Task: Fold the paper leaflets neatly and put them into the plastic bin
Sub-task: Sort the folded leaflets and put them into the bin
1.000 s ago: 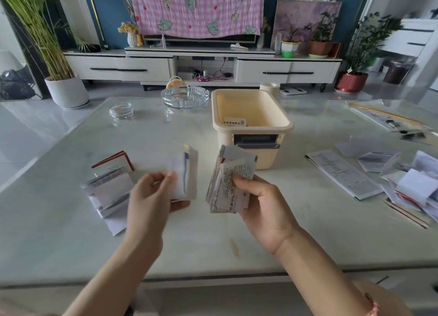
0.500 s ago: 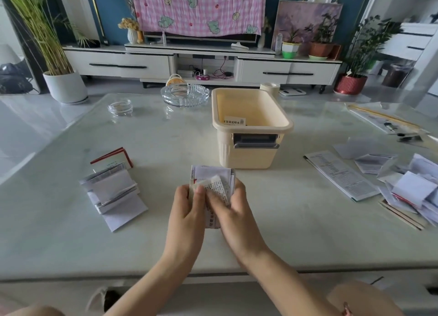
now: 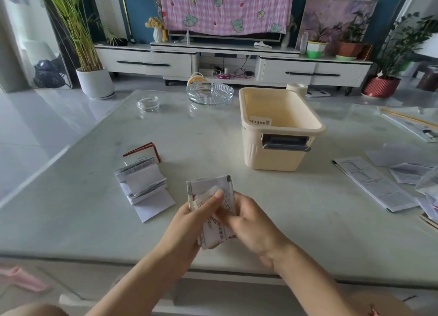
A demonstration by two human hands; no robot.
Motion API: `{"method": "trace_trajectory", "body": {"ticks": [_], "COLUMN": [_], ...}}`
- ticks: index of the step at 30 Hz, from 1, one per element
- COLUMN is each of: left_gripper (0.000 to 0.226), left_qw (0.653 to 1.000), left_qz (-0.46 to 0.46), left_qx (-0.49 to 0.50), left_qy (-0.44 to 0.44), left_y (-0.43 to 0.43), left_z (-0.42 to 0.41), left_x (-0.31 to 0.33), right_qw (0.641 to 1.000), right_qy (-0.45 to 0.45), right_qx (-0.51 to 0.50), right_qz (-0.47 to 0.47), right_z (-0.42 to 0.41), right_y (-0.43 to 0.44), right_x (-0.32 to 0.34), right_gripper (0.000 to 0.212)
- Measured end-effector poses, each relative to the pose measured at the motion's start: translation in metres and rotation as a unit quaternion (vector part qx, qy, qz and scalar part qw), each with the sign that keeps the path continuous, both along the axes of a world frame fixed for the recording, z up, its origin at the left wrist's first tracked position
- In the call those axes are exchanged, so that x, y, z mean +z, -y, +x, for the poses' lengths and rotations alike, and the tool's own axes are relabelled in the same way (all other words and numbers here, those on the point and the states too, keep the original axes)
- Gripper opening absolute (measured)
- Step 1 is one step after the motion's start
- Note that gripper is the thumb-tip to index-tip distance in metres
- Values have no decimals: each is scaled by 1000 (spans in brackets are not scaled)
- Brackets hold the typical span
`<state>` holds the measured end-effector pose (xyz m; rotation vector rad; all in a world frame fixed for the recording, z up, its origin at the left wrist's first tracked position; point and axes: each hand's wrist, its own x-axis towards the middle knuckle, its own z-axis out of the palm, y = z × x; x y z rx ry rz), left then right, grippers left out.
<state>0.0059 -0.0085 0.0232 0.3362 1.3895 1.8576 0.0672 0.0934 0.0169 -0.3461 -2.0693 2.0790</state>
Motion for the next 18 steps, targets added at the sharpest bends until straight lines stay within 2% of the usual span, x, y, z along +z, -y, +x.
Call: {"method": "trace_trajectory", "body": {"ticks": [5,7,11,13,14,15,17,18], "left_gripper": [28,29,31,31,29,26,20,18], "left_qw": [999,999,993,982,972,964,950,945], "left_qz": [8,25,73,122,148,162,169,172], "left_qx": [37,45,88,145,181,212,253,262], "left_qy": [25,14,-27,-7,6,22,66,92], "left_y": [18,29,52,65,75,82,95,102], "left_z": [-9,-12,-24,-42,-55,-67,-85,-90], "left_x": [-1,-3,9,15,17,19,18,15], "right_qw": [998,999,999,997,988,956,823,769], "right_qy": [17,4,-15,-30,-53,-89,-162,-175], "right_qx": [6,8,40,18,-15,-56,-81,-63], "right_qz": [59,45,9,66,145,275,538,612], "right_z": [-11,-15,-25,-32,-39,-44,-62,-72], "right_y": [18,30,50,52,51,46,37,38], "right_x": [-6,-7,-6,-7,-8,-10,-17,-22], "right_gripper": [18,13,17,16,16,20,38,46]}}
